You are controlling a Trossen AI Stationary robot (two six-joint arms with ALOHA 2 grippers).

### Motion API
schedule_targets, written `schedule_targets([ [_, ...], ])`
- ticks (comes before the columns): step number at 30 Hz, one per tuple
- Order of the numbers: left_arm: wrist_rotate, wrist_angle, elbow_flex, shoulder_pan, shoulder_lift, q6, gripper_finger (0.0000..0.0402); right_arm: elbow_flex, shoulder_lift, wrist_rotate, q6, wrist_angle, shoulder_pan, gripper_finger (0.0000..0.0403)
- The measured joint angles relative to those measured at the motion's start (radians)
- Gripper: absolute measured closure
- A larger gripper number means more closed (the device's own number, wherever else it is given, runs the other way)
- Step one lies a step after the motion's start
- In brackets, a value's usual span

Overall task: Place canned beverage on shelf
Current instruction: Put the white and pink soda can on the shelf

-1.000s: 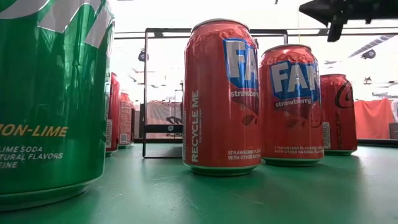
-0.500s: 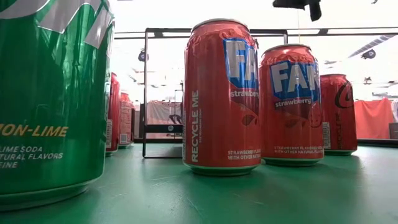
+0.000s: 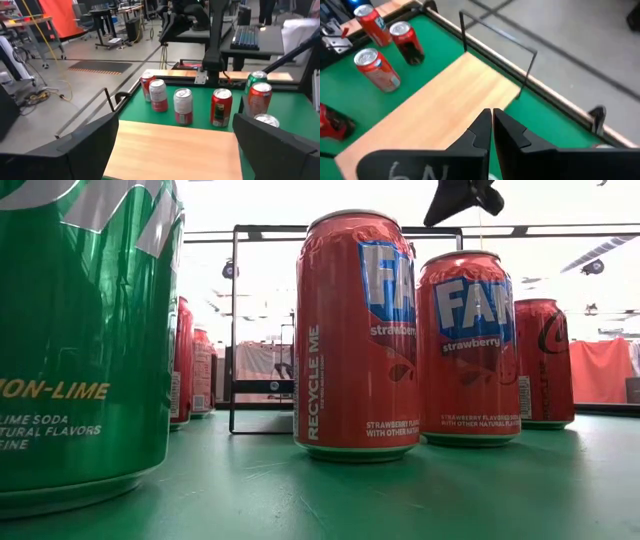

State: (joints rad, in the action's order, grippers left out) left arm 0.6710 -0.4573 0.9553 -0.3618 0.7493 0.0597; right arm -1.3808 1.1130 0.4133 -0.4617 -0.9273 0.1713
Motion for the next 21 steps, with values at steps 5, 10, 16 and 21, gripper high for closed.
schedule_targets([
  [5, 0.0, 0.013, 0.046, 0.0, 0.046, -0.005, 0.0025, -0.087, 0.079, -0.001, -0.089, -0.155, 0.013, 0.0394],
  [10, -0.02, 0.038, 0.086, -0.002, 0.107, 0.064, 0.0025, -0.112, 0.125, -0.005, -0.128, -0.198, 0.012, 0.0394],
  [16, 0.126, 0.02, 0.043, 0.0, 0.16, 0.085, 0.0025, -0.099, 0.158, -0.077, -0.131, -0.199, 0.011, 0.0394],
  [21, 0.254, 0.133, -0.015, -0.001, 0.18, 0.096, 0.0025, -0.064, 0.186, -0.014, -0.149, -0.15, -0.007, 0.0394],
])
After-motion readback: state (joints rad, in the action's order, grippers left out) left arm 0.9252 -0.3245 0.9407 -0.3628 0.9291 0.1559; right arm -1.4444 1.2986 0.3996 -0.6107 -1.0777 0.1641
